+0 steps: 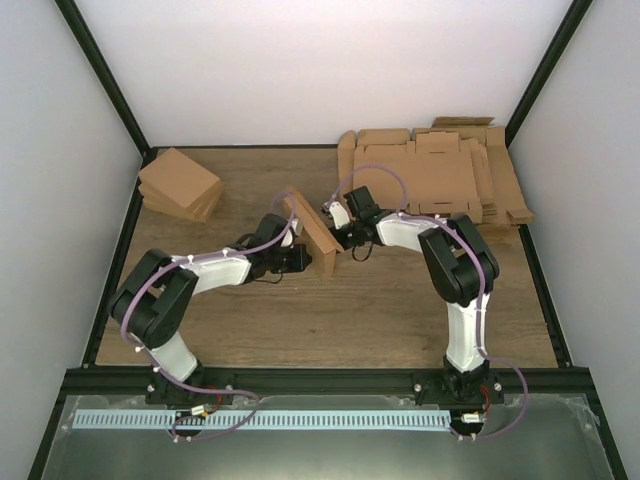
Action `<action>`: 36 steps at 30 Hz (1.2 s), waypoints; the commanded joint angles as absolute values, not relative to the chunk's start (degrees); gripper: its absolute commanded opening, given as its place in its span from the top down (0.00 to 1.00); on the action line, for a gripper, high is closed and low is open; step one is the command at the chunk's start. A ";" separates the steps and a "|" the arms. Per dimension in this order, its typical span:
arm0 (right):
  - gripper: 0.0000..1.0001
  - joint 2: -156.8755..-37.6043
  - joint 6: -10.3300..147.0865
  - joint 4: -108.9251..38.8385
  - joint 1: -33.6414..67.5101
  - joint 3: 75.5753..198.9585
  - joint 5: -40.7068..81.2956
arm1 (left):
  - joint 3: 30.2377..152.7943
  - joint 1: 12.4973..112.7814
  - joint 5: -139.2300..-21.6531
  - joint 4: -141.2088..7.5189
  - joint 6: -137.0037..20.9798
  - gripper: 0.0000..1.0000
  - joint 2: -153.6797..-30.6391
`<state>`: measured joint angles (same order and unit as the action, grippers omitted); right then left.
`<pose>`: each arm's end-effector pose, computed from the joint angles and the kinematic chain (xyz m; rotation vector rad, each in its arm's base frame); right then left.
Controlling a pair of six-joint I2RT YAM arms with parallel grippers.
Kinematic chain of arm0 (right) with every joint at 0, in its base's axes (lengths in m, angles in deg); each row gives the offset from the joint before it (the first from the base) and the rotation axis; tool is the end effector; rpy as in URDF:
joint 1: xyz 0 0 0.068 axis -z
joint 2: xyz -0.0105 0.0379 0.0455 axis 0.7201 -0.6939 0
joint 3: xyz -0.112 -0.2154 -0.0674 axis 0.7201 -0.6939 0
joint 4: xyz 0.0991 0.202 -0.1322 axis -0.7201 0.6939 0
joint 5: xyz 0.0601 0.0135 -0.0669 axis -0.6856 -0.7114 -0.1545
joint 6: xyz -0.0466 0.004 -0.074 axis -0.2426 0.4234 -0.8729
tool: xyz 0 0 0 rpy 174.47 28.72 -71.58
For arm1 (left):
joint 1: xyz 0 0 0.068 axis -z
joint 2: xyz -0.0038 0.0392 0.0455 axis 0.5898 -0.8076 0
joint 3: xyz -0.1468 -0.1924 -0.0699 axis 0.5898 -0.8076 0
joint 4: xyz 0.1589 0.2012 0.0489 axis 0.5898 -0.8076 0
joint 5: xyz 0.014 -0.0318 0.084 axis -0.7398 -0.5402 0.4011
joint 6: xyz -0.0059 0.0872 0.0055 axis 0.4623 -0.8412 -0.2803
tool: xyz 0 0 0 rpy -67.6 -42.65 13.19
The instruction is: Fold the paper box
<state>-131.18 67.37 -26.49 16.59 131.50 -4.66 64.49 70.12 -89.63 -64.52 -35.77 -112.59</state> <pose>0.3441 0.2424 0.0888 -0.7592 2.4511 0.9611 0.2758 -0.2140 0.0964 0.1590 2.5274 -0.8878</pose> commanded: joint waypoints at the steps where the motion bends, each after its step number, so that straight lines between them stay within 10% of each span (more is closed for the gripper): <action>1: 0.75 -128.49 65.10 -23.88 11.83 134.03 3.56 | 70.24 71.46 -88.56 -73.77 -40.45 0.96 -114.07; 36: 0.64 -106.52 70.15 -19.52 10.87 115.92 20.62 | 61.54 81.58 -82.11 -74.44 -29.19 0.95 -102.28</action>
